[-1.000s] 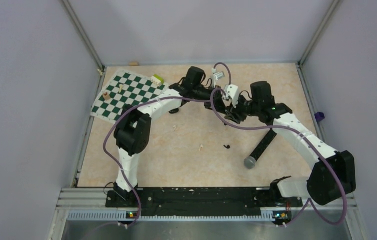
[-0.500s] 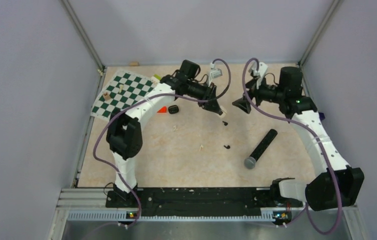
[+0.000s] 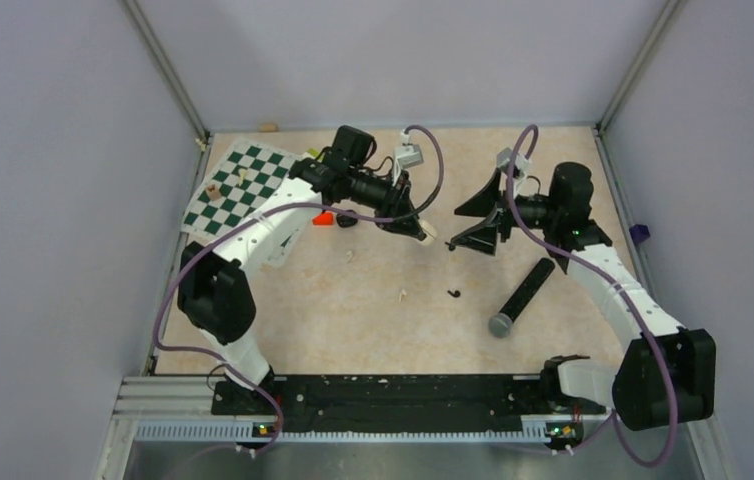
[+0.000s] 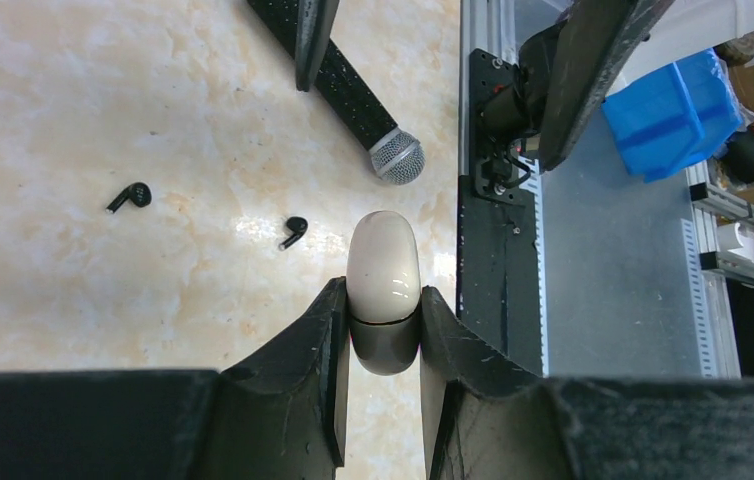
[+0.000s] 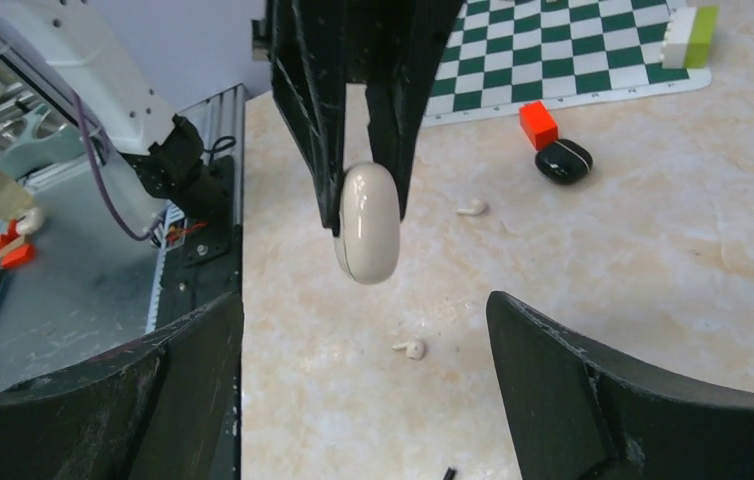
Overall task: Insert the wireless bluetooth earbuds into the charging case
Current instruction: Pick up the charging case at the center of the board.
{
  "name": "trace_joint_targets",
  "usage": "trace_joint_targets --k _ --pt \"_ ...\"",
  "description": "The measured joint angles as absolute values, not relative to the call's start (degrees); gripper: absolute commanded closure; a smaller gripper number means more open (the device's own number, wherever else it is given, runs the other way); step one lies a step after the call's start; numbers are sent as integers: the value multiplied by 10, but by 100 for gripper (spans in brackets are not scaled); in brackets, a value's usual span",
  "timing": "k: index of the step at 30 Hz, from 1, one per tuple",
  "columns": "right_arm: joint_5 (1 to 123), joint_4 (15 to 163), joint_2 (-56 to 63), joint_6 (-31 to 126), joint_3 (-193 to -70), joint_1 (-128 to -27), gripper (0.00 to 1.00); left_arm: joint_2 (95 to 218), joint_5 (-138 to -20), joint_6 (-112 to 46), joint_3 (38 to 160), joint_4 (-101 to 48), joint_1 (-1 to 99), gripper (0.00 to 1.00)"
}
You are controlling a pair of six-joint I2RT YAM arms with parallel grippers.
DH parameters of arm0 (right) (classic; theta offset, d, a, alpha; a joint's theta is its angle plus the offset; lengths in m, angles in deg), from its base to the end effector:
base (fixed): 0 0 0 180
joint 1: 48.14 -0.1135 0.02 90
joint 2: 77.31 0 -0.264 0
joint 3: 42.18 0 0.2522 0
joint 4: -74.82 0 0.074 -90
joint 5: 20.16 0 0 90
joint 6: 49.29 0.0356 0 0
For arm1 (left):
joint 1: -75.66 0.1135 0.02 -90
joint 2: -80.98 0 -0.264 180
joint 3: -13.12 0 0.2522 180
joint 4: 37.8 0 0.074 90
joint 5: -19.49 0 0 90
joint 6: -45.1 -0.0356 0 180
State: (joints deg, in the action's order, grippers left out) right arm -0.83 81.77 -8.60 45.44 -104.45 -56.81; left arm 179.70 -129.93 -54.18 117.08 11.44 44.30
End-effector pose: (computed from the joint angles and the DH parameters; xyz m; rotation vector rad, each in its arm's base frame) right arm 0.2502 0.0721 0.3113 -0.9406 1.5520 1.2608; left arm 0.3063 -0.2226 0.3335 1.2531 1.8623 -1.3992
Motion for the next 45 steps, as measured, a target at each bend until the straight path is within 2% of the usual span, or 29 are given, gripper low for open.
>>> trace_joint_targets --k 4,15,24,28,33,35,39,41,45 --pt "-30 792 -89 461 -1042 -573 22 1804 -1308 -529 1167 102 435 100" --pt "-38 823 -85 396 -1042 -605 31 1805 -1310 -524 1167 91 405 100" --pt "-26 891 -51 341 -1048 -617 47 1809 -1304 -539 1168 100 386 100" --pt "-23 912 -47 326 -1053 -626 60 1809 -1295 -545 1168 103 384 100" --pt "-26 932 -45 317 -1059 -633 89 1809 -1277 -559 1168 109 380 100" --pt "-24 940 -43 318 -1059 -633 99 1809 -1274 -565 1168 113 377 94" --pt "-25 950 -41 316 -1059 -633 100 1809 -1266 -570 1168 122 374 75" --pt "-24 953 -41 315 -1059 -633 100 1809 -1263 -571 1168 123 373 58" --pt "-25 952 -42 313 -1059 -633 100 1809 -1248 -578 1168 123 371 36"
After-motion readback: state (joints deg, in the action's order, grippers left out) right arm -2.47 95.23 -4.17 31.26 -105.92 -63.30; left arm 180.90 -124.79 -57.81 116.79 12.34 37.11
